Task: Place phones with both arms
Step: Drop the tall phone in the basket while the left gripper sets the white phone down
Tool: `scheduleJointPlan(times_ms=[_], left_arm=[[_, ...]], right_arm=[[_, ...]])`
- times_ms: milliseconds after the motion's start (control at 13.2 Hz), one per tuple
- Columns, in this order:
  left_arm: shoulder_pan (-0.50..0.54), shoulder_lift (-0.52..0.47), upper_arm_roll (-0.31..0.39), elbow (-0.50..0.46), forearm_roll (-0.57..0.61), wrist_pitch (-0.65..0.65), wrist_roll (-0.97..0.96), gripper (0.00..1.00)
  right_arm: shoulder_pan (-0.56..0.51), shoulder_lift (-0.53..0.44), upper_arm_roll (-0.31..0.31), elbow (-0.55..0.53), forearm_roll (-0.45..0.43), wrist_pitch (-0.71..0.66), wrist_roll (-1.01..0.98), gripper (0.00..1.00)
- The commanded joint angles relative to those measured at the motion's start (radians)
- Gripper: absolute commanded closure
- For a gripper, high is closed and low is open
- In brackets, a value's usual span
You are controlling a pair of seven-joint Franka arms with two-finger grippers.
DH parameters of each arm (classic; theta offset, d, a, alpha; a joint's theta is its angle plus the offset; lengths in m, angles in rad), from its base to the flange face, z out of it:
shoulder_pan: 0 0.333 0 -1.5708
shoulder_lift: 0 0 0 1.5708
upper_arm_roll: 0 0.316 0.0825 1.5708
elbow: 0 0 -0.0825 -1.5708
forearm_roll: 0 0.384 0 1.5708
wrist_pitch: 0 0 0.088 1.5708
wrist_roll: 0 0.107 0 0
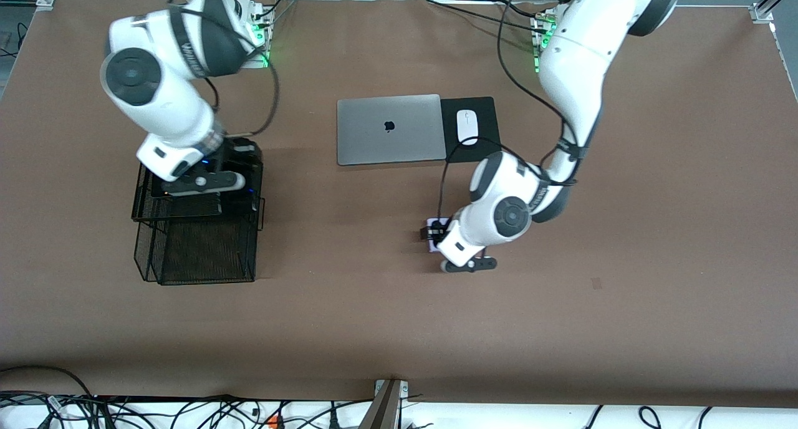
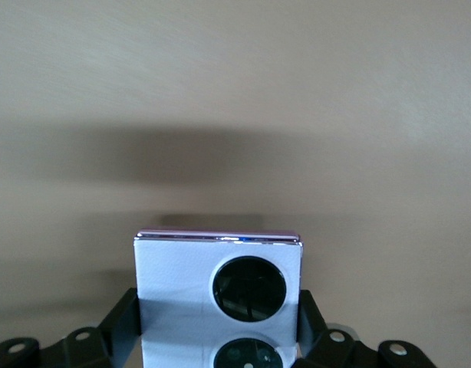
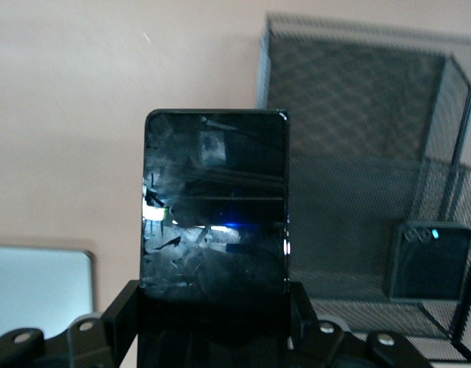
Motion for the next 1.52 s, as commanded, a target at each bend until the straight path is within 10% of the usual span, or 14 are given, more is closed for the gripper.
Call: scheduleJointPlan(times_ms=[0, 152, 227, 531, 910, 985, 1061, 1137, 1440], left_arm=[[-0.058, 0.031, 0.017, 0.011, -0.027, 0.054, -0.019, 0.58], [-0.075, 0.022, 0.017, 0.011, -0.027, 0.051, -0.018, 0.52], [-0.076, 0.022, 0.015, 0.011, -0.026, 0.051, -0.019, 0.01], [-0.084, -0.010, 0.017, 0.008, -0.026, 0.035, -0.057, 0.00], [0.034, -0.200, 0.057, 0.010, 0.076, -0.315, -0.053, 0.00], [0.066, -0.243, 0.055, 0.010, 0.133, -0.376, -0.051, 0.00], [0.104, -0.278, 0.055, 0.014, 0.173, -0.425, -0.045, 0.00], [0.149, -0.317, 0.055, 0.016, 0.198, -0.461, -0.035, 0.00], [0.287, -0.440, 0.055, 0.019, 0.360, -0.570, 0.227, 0.00]], right_arm=[[0.018, -0.130, -0.052, -0.199, -0.007, 0.075, -0.041, 0.58], [0.017, -0.150, -0.104, -0.285, -0.019, 0.152, -0.088, 0.58], [0.017, -0.149, -0.115, -0.304, -0.021, 0.172, -0.102, 0.58], [0.009, -0.085, -0.131, -0.336, -0.021, 0.244, -0.104, 0.58], [0.000, -0.005, -0.134, -0.322, -0.005, 0.337, -0.102, 0.57], [-0.003, 0.007, -0.134, -0.312, -0.001, 0.347, -0.099, 0.50], [-0.003, 0.017, -0.134, -0.299, 0.005, 0.344, -0.086, 0.12], [-0.002, 0.018, -0.134, -0.289, 0.030, 0.336, -0.090, 0.00], [-0.002, 0.018, -0.134, -0.140, 0.036, 0.145, -0.087, 0.00]])
